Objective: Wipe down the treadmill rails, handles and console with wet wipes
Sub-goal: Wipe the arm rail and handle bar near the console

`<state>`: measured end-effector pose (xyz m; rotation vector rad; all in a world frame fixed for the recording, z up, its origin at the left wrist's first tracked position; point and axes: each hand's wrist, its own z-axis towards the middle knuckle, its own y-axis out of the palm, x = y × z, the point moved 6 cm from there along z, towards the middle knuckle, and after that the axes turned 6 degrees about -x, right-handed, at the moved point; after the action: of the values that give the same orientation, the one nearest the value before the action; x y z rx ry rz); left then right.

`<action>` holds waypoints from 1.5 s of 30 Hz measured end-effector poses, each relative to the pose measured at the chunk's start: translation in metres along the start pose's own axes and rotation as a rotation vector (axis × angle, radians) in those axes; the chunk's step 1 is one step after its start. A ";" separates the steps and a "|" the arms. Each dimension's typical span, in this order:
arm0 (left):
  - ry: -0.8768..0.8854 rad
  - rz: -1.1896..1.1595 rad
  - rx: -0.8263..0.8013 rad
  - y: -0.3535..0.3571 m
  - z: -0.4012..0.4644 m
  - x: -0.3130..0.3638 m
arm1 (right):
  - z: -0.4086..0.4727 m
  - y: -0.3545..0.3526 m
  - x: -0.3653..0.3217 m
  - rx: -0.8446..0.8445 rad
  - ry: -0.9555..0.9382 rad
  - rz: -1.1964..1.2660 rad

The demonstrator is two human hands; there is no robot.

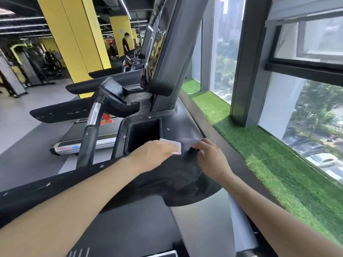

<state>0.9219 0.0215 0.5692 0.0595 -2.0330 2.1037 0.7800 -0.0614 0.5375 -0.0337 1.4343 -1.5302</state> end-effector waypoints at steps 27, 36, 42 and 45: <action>0.113 0.065 0.109 0.004 0.003 0.017 | -0.025 0.010 -0.002 0.017 -0.047 -0.005; 0.102 0.104 0.160 0.001 -0.033 -0.005 | -0.024 0.012 -0.004 0.040 -0.034 -0.017; 0.175 0.188 0.138 0.009 -0.006 0.014 | -0.025 0.014 -0.004 0.027 -0.034 -0.043; 0.145 0.091 0.161 0.001 -0.047 -0.005 | -0.027 0.018 -0.008 0.030 -0.048 -0.057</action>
<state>0.9322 0.0679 0.5650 -0.1585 -1.8142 2.2508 0.7788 -0.0331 0.5201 -0.0932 1.3829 -1.5875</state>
